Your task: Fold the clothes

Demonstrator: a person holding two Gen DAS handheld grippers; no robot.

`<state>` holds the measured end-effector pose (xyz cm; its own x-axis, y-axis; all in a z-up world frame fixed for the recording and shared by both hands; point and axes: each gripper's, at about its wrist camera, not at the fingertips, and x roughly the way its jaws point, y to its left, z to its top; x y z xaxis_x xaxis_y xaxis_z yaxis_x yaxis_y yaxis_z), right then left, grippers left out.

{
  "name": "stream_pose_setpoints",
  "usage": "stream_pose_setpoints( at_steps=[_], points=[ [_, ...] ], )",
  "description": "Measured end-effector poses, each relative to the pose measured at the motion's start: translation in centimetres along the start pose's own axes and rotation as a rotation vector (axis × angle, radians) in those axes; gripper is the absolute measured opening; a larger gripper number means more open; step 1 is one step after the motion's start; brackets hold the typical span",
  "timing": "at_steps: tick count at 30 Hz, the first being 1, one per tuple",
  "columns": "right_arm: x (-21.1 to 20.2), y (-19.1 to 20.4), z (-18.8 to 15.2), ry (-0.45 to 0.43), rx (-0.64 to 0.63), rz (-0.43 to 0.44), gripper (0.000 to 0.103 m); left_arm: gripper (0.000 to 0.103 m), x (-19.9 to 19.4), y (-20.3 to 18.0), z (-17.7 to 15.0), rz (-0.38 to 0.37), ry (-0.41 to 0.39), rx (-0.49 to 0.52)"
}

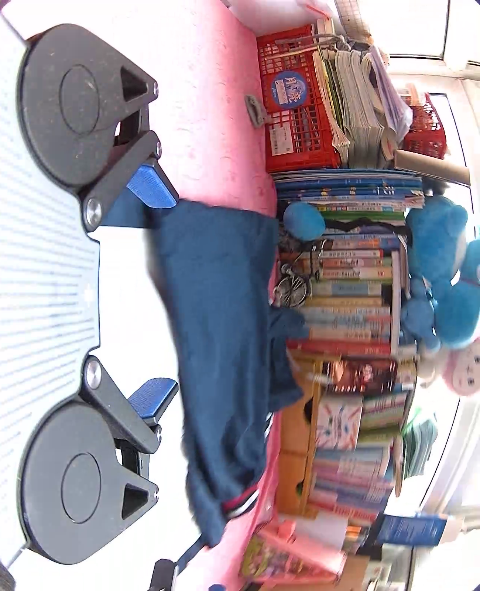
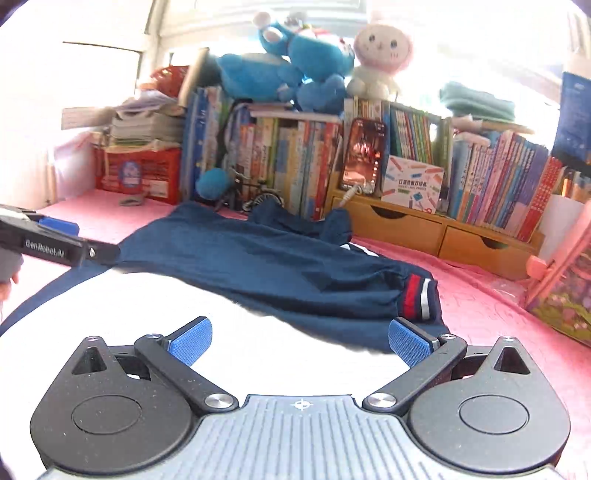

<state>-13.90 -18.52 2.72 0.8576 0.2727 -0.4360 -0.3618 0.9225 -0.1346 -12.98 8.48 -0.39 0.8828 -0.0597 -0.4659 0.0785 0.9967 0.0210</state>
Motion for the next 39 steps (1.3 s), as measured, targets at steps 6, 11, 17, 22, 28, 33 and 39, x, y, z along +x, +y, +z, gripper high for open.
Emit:
stream_pose_setpoints(
  at_steps=[6, 11, 17, 22, 28, 33, 39],
  points=[
    [-8.3, 4.5, -4.9, -0.020, -0.145, 0.009, 0.103, 0.102, -8.4, -3.5, -5.0, -0.002, -0.065, 0.094],
    [-14.3, 6.3, -9.0, -0.021, -0.188, -0.010, 0.103, 0.103, -14.4, -4.0, -8.5, -0.002, -0.099, 0.112],
    [-16.4, 6.4, -13.2, 0.006, -0.171, -0.082, 0.103, 0.103, -15.8, -2.7, -12.6, -0.022, -0.092, 0.052],
    [-13.9, 6.1, -16.3, 0.082, -0.170, -0.189, 0.103, 0.103, -13.1, -2.0, -14.8, 0.047, 0.000, 0.042],
    [-10.7, 6.8, -17.8, 0.089, -0.238, -0.277, 0.103, 0.103, -11.0, -1.8, -16.0, 0.080, 0.037, 0.045],
    [-10.1, 7.1, -17.2, 0.045, -0.207, -0.312, 0.100, 0.103, -10.6, -1.8, -16.0, 0.130, 0.022, 0.026],
    [-14.1, 6.1, -14.2, -0.086, -0.082, -0.325, 0.045, 0.102, -14.6, -1.6, -13.5, 0.154, -0.156, 0.013]
  ],
)
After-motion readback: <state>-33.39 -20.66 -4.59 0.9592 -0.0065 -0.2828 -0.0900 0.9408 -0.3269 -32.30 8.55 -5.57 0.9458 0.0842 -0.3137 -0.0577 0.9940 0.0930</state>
